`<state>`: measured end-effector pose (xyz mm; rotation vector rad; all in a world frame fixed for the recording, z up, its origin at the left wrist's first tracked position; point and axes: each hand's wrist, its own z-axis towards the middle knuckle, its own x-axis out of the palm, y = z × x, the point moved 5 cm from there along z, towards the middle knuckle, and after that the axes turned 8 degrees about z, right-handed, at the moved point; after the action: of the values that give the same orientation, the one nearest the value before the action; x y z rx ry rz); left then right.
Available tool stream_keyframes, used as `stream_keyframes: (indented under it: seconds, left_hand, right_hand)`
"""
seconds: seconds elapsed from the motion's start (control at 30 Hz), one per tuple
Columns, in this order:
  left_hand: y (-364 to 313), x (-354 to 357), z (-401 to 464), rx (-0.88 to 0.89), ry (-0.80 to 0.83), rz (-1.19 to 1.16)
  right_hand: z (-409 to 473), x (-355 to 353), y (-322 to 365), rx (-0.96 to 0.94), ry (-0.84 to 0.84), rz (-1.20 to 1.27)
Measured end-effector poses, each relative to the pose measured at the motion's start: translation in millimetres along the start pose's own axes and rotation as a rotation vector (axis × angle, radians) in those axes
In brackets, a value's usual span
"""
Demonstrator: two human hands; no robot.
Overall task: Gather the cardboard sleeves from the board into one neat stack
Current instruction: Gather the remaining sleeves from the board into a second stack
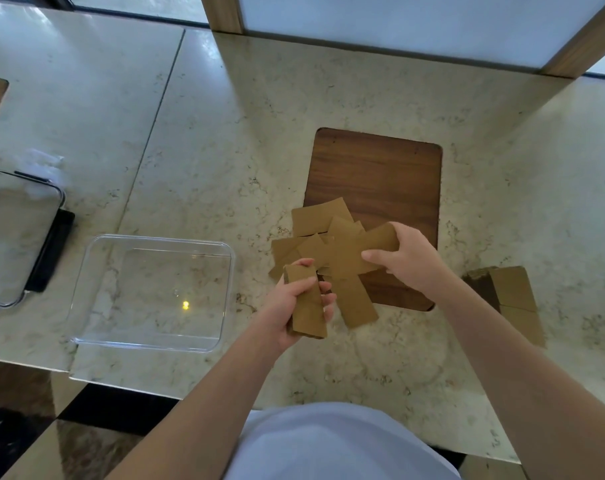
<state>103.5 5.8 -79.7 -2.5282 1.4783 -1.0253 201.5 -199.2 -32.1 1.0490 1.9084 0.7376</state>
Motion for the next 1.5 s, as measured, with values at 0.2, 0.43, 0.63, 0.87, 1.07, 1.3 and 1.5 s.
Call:
stream_keyframes:
  seconds: [0.2,0.43,0.63,0.87,1.07,1.3,1.5]
  left_hand:
    - [16,19,-9,-0.111,0.302,0.218]
    - [17,16,-17,-0.094,0.371,-0.005]
    - [9,-6,-19,0.002,0.183,-0.170]
    - [18,-43,-26,0.032,0.067,-0.258]
    - [16,-55,-29,0.161,-0.224,-0.049]
    - [-3,-33,-24,0.299,-0.263,0.088]
    - [-8,-28,-17,0.177,-0.100,-0.156]
  right_hand:
    - [-34,48,20,0.077,0.575,-0.146]
    - [-22,75,20,-0.104,0.413,-0.467]
    - [21,82,17,-0.230,0.109,-0.597]
    - [32,118,23,-0.421,0.158,-0.913]
    - [19,103,21,-0.197,0.315,-0.461]
    - [-34,122,9,0.267,0.377,-0.001]
    - [-1,94,21,0.064,0.079,-0.405]
